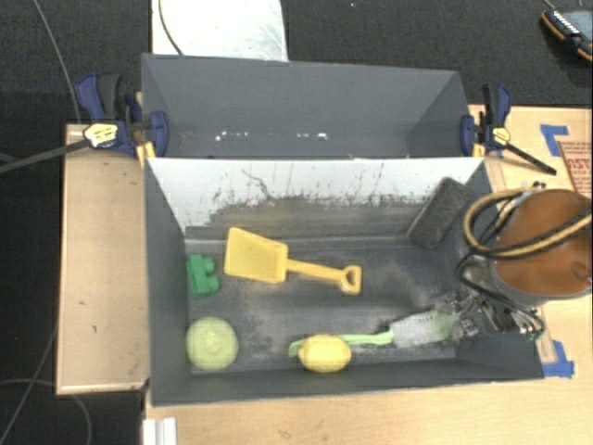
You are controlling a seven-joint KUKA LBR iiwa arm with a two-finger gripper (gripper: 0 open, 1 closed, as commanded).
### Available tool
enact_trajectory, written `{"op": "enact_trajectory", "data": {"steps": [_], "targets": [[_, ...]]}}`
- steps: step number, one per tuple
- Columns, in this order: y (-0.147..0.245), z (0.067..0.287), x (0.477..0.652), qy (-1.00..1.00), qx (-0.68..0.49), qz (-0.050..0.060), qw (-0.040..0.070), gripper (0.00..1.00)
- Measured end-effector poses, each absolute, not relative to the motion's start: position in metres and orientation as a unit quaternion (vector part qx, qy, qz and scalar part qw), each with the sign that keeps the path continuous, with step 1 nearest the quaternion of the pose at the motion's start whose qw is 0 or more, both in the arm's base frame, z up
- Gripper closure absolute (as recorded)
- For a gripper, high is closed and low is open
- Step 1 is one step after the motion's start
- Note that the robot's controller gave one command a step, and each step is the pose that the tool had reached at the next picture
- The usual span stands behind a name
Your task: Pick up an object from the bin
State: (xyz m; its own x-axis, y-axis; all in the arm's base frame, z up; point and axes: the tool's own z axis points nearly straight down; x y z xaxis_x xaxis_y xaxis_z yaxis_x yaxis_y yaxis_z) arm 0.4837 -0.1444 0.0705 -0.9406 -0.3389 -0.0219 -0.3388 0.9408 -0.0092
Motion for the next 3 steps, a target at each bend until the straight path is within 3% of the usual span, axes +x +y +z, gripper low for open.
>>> {"op": "enact_trajectory", "data": {"steps": [1,2,3], "targets": [[-0.142,0.152,0.478,0.985,-0.172,-0.004,0.016,1.0],[-0.148,0.084,0.48,0.986,-0.168,0.001,0.007,1.0],[-0.149,0.211,0.485,0.985,-0.174,-0.001,0.011,1.0]]}}
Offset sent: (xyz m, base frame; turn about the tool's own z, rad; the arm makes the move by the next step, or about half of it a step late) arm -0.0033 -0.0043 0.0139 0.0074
